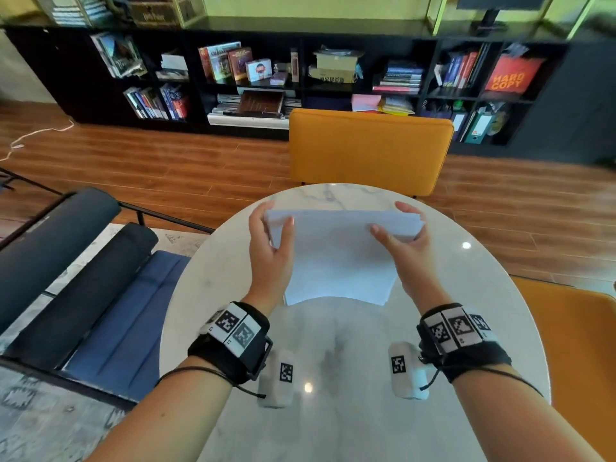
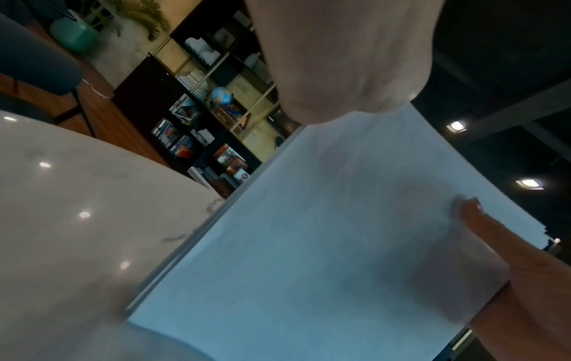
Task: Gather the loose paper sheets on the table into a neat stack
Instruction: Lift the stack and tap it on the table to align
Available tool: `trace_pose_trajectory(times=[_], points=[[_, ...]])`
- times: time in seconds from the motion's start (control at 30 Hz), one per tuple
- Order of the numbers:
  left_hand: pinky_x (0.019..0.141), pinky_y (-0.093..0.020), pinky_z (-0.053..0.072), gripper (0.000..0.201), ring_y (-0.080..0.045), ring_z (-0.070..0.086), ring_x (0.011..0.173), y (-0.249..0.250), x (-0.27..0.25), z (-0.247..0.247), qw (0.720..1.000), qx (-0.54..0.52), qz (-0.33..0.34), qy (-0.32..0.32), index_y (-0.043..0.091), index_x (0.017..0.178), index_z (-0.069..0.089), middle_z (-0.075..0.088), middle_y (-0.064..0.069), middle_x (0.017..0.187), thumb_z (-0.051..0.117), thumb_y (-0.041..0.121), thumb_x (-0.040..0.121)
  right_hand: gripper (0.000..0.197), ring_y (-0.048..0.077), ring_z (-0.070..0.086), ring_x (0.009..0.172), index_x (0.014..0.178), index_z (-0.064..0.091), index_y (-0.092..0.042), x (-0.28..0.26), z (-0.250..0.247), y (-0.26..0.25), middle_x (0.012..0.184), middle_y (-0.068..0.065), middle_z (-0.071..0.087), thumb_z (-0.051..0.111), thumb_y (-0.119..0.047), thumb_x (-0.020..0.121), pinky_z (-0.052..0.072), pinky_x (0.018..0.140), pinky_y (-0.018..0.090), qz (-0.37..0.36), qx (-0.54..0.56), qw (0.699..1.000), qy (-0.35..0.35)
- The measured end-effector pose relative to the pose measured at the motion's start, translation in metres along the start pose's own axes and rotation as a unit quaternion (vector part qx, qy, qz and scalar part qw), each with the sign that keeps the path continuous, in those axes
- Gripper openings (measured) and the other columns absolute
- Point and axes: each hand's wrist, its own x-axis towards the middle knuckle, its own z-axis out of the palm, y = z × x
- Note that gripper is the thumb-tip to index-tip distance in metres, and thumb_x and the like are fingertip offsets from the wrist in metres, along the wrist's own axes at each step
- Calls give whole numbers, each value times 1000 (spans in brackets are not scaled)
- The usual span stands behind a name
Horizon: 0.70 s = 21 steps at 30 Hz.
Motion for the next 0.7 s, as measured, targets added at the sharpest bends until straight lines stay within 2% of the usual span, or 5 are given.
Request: trace_pose_trajectory(times=[0.23,0.37,0.43,0.6,0.7], points=[[94,2,29,50,22,36,112,5,1,0,992,75,105,-14,23,140,26,41,12,131,46,11,95,55,25,60,114,103,52,-53,3,4,0,121,-2,60,84,-41,60,54,91,46,-13,-71,997,12],[86,2,33,35,-4,46,102,0,2,-4,965,178,190,-24,13,127,54,51,-15,113,46,7,94,71,11,49,112,129,35,-46,-3,7,-5,113,-8,50,78,-35,72,41,99,25,-119,-157,979,48],[84,3,32,31,-12,46,103,-2,3,-5,958,204,201,-25,10,120,60,50,-19,111,48,5,92,58,10,49,107,132,42,-35,-7,11,-7,112,-2,50,69,-25,82,40,97,19,-201,-206,957,44],[87,1,37,34,-14,47,109,-4,2,-7,962,200,185,-39,16,125,56,47,-16,118,48,10,93,30,11,51,106,119,61,-23,-2,11,-3,111,3,53,51,-15,92,45,97,33,-211,-270,939,15],[91,-3,39,43,5,44,115,0,-1,-7,981,143,127,-39,17,137,42,44,-2,126,47,12,95,43,0,47,110,132,50,-23,-5,12,-8,123,-5,51,57,-19,90,41,101,21,-187,-249,950,20]])
